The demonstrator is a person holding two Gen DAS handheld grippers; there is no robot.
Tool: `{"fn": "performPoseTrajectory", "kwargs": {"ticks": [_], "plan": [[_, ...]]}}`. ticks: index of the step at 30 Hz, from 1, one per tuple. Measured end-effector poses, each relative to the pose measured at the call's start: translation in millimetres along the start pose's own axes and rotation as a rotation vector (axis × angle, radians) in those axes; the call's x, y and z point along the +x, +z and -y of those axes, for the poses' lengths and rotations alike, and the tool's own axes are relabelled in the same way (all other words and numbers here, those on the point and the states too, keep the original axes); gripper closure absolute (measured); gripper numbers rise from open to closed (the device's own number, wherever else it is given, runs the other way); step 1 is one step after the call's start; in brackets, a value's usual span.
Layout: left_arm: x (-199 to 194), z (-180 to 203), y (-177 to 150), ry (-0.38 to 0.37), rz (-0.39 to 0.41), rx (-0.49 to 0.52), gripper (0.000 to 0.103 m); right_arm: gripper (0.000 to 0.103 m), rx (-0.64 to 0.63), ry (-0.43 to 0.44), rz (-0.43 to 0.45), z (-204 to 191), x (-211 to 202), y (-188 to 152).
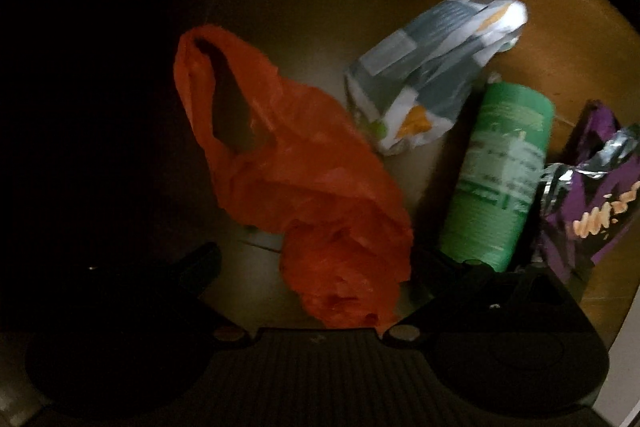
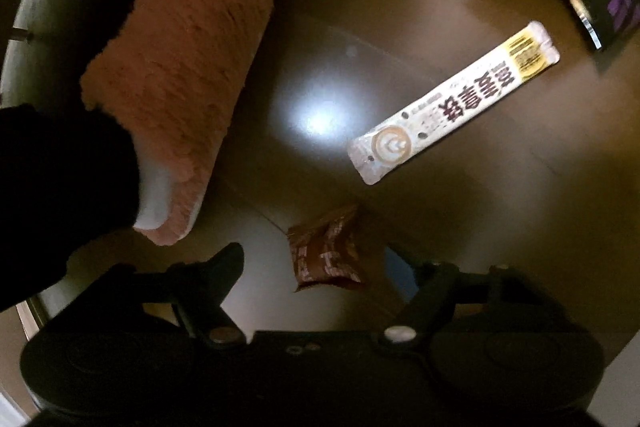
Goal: Collect trash
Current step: 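Lower both open tools back down to the floor trash, then grasp the red plastic bag with the left tool while the right tool grasps the candy wrapper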
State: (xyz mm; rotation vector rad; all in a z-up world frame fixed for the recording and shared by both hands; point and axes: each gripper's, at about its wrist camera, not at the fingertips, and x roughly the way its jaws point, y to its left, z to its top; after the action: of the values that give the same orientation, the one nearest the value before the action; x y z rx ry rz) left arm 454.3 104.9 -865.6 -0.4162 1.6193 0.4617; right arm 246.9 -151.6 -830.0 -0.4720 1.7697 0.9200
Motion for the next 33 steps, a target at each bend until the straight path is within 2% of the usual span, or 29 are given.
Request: {"fn": "performPoseTrajectory", "kwargs": {"ticks": [2,4,6,7,8,9,11,13,18,19,26,33], "plan": [[5,-2,0,-0.011,-0.01,-0.024,0.004,0.035,0.003,-0.004,-0.007,0,5,1],[8,-5,0,-0.031,-0.023,-0.044,0.012,0.039,0.018,-0.002,-0.013,1,9,3],[10,-6,2,-0.053,-0.034,-0.053,0.026,0.044,0.047,0.008,-0.019,4,13,5],[10,-6,3,-0.065,-0.038,-0.06,0.031,0.051,0.055,0.011,-0.022,5,14,6],[10,-5,5,-0.077,-0.042,-0.065,0.039,0.056,0.057,0.006,-0.026,5,15,6],[9,-4,6,-0.08,-0.047,-0.068,0.04,0.06,0.058,0.005,-0.029,5,15,6],[7,0,6,-0.068,-0.041,-0.055,0.042,0.075,0.062,0.015,-0.026,7,11,7],[4,4,6,-0.061,-0.037,-0.04,0.043,0.084,0.074,0.011,-0.024,8,10,6],[-9,3,-2,-0.054,-0.036,-0.042,0.044,0.095,0.1,0.028,-0.001,10,-3,0],[-11,0,-5,-0.049,-0.036,-0.041,0.044,0.101,0.105,0.032,0.008,10,-7,-2],[-33,-1,-18,-0.036,-0.026,-0.033,0.044,0.103,0.174,0.055,0.087,10,-36,-19],[-89,4,-37,-0.056,0.002,-0.017,0.044,0.103,0.265,0.029,0.217,17,-95,-25]]}}
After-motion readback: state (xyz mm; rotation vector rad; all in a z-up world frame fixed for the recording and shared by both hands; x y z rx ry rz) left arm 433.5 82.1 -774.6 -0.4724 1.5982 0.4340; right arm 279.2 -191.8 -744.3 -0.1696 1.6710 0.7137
